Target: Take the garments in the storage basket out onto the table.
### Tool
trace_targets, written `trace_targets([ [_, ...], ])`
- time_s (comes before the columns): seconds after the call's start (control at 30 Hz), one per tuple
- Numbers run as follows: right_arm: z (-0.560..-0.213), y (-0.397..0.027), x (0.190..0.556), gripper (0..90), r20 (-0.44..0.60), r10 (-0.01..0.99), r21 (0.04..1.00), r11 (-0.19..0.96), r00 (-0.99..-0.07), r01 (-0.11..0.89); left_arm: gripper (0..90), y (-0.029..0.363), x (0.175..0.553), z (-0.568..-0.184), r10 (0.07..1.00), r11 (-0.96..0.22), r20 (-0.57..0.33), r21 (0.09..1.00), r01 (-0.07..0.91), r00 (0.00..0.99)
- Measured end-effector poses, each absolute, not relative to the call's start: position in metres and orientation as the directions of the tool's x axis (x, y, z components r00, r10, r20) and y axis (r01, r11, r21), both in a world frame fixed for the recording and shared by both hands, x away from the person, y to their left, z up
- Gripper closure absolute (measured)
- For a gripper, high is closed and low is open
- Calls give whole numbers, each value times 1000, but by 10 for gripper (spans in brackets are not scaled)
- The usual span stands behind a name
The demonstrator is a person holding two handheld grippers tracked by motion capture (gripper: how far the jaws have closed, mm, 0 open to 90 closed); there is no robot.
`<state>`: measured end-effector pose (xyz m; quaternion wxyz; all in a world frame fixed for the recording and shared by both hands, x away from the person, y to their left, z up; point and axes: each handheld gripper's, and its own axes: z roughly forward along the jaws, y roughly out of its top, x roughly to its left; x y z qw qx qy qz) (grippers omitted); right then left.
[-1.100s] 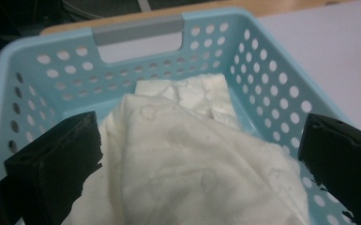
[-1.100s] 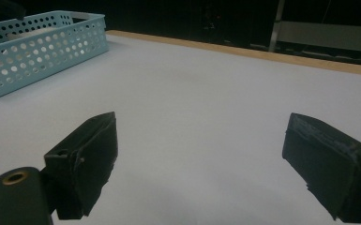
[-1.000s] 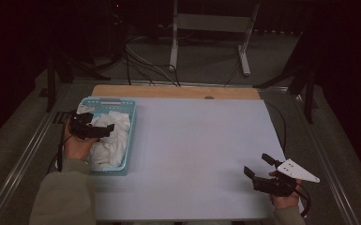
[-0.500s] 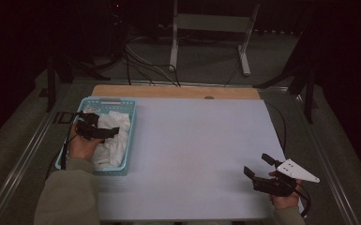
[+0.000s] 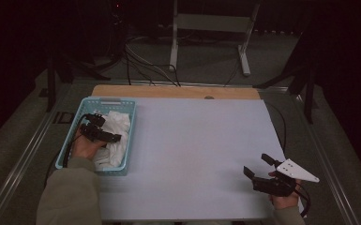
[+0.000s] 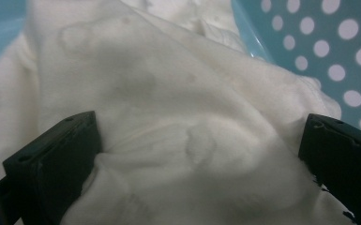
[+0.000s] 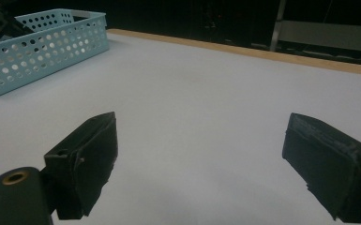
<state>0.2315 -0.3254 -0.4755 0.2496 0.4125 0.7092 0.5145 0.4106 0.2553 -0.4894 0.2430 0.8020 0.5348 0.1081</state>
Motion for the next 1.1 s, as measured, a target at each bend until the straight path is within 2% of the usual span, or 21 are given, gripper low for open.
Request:
trace_targets([
  [0.2,-476,-325,232,109,71,841,935,131,-536,330,0,253,413,-494,911,-334,-71,454,826,407],
  [0.33,-476,-326,232,109,73,842,935,130,-535,331,43,252,414,-497,920,-333,-52,419,845,389],
  [0.4,-476,-326,232,109,71,841,935,131,-536,330,44,248,414,-499,924,-352,1,389,851,382],
  [0.43,-476,-326,232,109,72,842,935,130,-535,331,81,245,413,-499,922,-373,54,382,846,383],
  [0.5,-475,-326,231,109,72,842,935,130,-535,330,210,244,411,-496,926,-366,67,386,846,371],
  [0.53,-475,-326,231,109,73,842,935,129,-535,330,317,245,410,-493,928,-367,83,392,844,364],
  [0.57,-475,-326,231,109,72,842,935,129,-534,330,443,246,410,-492,932,-356,82,393,848,354],
  [0.67,-476,-325,232,109,71,842,934,132,-534,332,616,252,410,-487,943,-313,22,403,860,333],
  [0.83,-476,-326,232,109,72,844,933,131,-531,334,687,254,407,-482,938,-301,-28,424,854,344],
  [1.1,-476,-326,232,109,73,845,934,129,-530,334,693,258,402,-470,936,-263,-82,479,837,341],
])
